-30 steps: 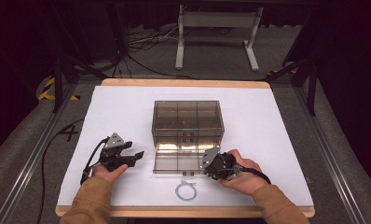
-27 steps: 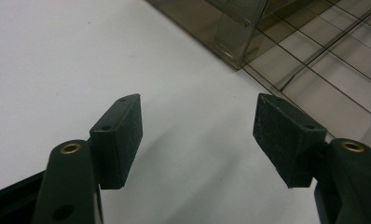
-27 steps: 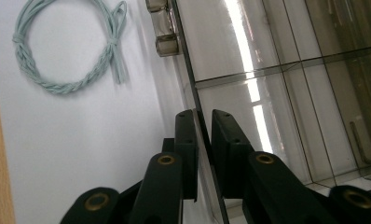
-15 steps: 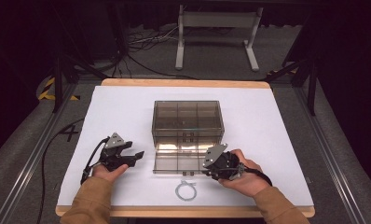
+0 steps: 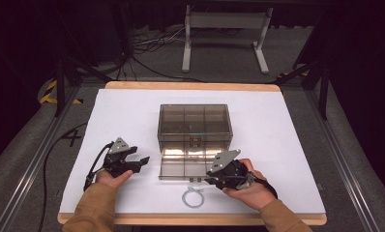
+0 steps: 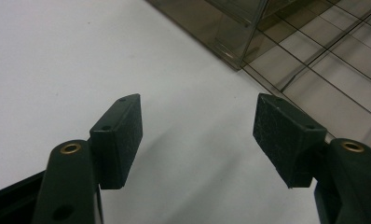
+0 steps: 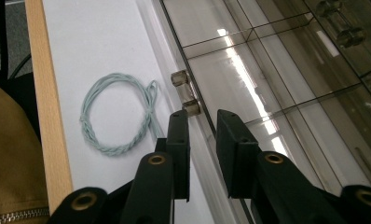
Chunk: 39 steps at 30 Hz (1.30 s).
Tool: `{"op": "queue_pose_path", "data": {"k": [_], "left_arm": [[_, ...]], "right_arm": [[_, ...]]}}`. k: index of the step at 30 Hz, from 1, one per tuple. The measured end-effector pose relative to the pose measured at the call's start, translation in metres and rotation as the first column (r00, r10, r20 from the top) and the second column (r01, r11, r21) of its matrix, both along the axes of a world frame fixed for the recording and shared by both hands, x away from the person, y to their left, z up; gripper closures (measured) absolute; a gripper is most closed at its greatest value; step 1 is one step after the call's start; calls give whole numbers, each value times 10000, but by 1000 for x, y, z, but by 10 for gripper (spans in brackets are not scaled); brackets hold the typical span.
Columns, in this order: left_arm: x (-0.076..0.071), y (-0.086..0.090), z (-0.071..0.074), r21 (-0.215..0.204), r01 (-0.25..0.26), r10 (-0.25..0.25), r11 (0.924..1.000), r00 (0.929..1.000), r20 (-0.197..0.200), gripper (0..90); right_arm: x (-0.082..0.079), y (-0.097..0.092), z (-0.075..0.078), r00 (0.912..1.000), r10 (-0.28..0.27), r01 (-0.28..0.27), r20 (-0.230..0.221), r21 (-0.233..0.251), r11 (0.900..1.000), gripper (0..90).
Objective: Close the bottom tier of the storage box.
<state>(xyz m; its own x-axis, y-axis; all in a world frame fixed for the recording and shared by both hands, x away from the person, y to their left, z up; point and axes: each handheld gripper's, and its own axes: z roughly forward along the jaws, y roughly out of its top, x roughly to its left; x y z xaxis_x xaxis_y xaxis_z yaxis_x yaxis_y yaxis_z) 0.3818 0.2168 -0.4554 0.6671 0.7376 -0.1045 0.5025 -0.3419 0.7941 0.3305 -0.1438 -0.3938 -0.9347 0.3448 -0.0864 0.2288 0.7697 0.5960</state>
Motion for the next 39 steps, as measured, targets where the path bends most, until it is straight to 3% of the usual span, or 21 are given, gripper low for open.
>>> {"op": "queue_pose_path", "data": {"k": [14, 19, 25, 39], "left_arm": [[0, 0, 0, 55, -1, 1, 10000, 10000, -18, 337], [0, 0, 0, 95, 19, -19, 10000, 10000, -6, 337], [0, 0, 0, 53, 29, -29, 10000, 10000, -2, 337], [0, 0, 0, 26, 24, -24, 10000, 10000, -20, 337]], "right_arm": [[-9, 0, -11, 9995, -306, 311, -72, 992, 9946, 753], [-10, 1, -12, 9991, -401, 415, -159, 1058, 9935, 742], [-10, 2, -13, 9949, -814, 881, -599, 1194, 9889, 717], [-14, 14, -23, 9962, -441, 505, -753, 851, 9951, 712]]}}
